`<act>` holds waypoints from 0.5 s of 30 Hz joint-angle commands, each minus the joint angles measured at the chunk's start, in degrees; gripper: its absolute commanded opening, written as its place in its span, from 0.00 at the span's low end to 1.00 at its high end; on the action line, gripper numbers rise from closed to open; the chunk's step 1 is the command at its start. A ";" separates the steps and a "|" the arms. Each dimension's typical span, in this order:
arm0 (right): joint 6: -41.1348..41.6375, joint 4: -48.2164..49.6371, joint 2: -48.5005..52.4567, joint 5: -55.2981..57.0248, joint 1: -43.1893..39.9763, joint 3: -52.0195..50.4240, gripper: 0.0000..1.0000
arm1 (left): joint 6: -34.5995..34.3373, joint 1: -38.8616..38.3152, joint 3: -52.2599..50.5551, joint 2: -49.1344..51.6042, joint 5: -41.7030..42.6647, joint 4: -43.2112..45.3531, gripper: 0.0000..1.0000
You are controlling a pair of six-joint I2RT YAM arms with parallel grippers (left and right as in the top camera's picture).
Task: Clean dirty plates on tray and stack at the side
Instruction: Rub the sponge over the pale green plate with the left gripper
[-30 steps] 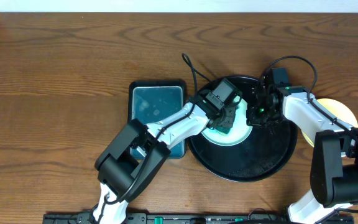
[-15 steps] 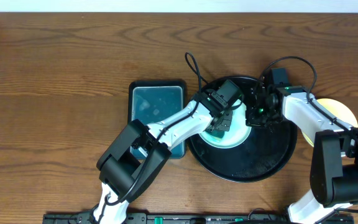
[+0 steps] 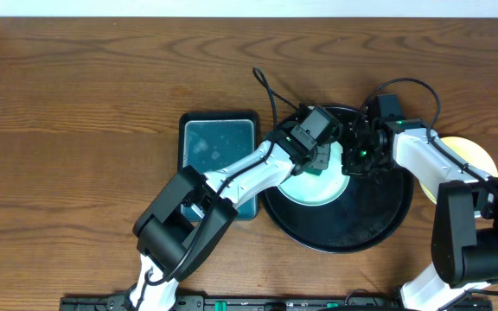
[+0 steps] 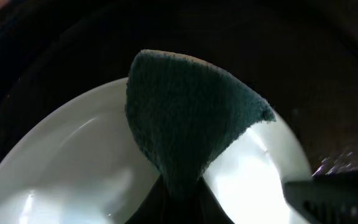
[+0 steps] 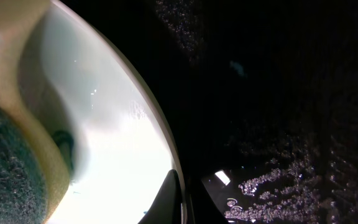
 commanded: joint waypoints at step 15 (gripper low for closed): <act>-0.44 -0.39 0.46 1.25 0.76 -0.37 0.01 | -1.07 -0.57 -1.09 1.11 0.87 -9.70 0.08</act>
